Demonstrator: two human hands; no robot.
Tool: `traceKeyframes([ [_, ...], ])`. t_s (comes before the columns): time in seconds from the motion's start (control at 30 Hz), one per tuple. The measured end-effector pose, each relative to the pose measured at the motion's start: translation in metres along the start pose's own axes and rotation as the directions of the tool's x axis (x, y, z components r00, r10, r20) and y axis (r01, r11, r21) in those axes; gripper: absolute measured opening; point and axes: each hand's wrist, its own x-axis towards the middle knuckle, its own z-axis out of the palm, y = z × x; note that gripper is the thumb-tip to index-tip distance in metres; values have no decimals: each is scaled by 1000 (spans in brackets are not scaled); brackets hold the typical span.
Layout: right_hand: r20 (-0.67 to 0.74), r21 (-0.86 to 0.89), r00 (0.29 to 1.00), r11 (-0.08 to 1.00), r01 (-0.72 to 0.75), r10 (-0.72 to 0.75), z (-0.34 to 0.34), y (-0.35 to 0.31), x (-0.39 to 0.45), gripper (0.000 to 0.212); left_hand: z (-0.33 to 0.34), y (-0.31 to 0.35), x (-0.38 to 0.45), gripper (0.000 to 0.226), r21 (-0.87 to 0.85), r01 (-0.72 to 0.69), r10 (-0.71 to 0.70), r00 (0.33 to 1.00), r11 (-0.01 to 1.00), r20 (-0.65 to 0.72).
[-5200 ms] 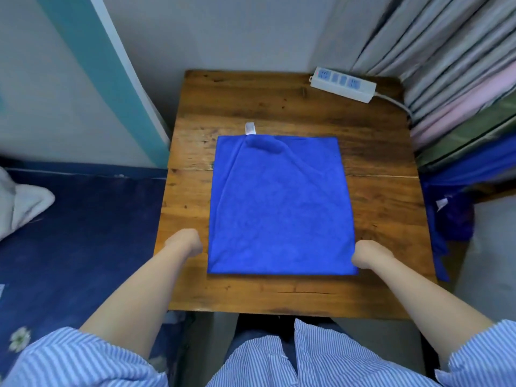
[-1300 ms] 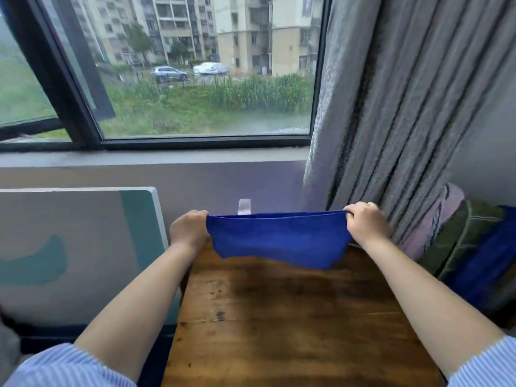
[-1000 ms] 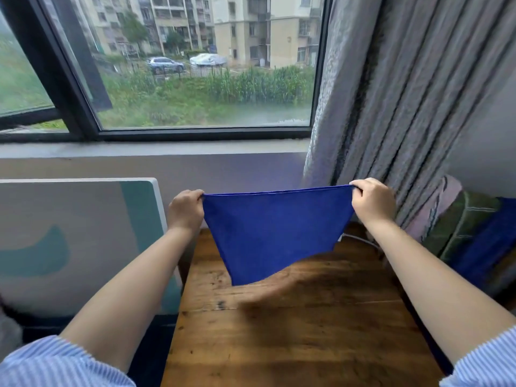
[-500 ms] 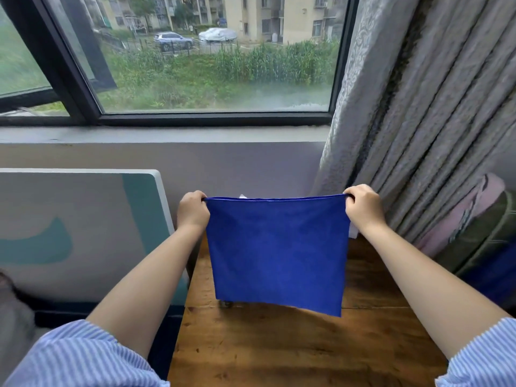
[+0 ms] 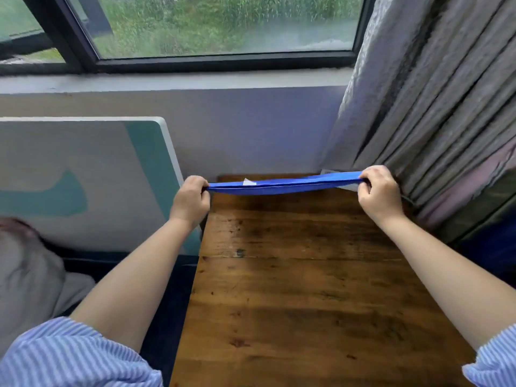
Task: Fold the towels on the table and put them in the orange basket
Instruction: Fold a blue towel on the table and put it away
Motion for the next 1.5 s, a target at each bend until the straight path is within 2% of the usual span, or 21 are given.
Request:
traceKeyframes([
  [0.1, 118, -43, 993, 999, -13, 18, 3, 21, -57, 13, 17, -16, -44, 17, 35, 5, -12, 982, 999, 189],
  [0.2, 246, -84, 966, 994, -65, 84, 5, 40, -116, 12, 34, -30, -90, 13, 101, -10, -33, 908, 995, 417],
  [0.3, 346, -147, 919, 979, -143, 186, 5, 51, -166, 11, 49, -38, -128, 8, 192, -84, -62, 760, 978, 647],
  [0.37, 420, -205, 879, 967, -152, 227, 6, 58, -192, 9, 60, -45, -150, 9, 245, -136, -98, 656, 960, 748],
  [0.43, 516, -239, 828, 965, -108, 221, 6, 64, -209, 8, 68, -53, -166, 14, 269, -174, -127, 567, 947, 814],
  [0.5, 633, -261, 748, 965, -35, 198, 8, 71, -223, 9, 78, -62, -182, 11, 261, -173, -154, 468, 950, 870],
  [0.57, 729, -244, 667, 969, 44, 153, 10, 79, -233, 11, 85, -68, -194, 8, 254, -180, -153, 439, 950, 885],
  [0.73, 824, -205, 559, 969, 141, 93, 14, 93, -260, 9, 102, -79, -227, 9, 233, -284, -77, 469, 930, 880],
  [0.8, 825, -182, 560, 974, 138, 75, 15, 94, -264, 7, 107, -83, -235, 9, 201, -243, -56, 499, 949, 865],
  [0.93, 785, -143, 614, 989, 50, 82, 19, 95, -259, 7, 109, -90, -235, 15, 174, -53, -123, 514, 983, 849],
  [1.0, 755, -124, 647, 992, -20, 108, 22, 94, -252, 15, 107, -91, -228, 13, 129, 173, -205, 556, 976, 805],
  [1.07, 704, -112, 676, 974, -195, 217, 29, 94, -243, 19, 105, -91, -217, 20, -6, 414, -272, 609, 910, 745],
  [1.17, 596, -32, 694, 875, -484, 405, 41, 98, -216, 12, 105, -85, -194, 29, -221, 569, -300, 678, 792, 671],
  [1.27, 534, 189, 681, 714, -674, 501, 51, 100, -186, 30, 113, -82, -172, 26, -384, 653, -350, 710, 653, 611],
  [1.4, 513, 415, 633, 477, -775, 581, 75, 103, -140, 34, 139, -76, -134, 26, -522, 699, -483, 715, 488, 506],
  [1.5, 555, 453, 586, 376, -808, 590, 100, 106, -110, 30, 161, -75, -105, 27, -509, 712, -572, 698, 484, 431],
])
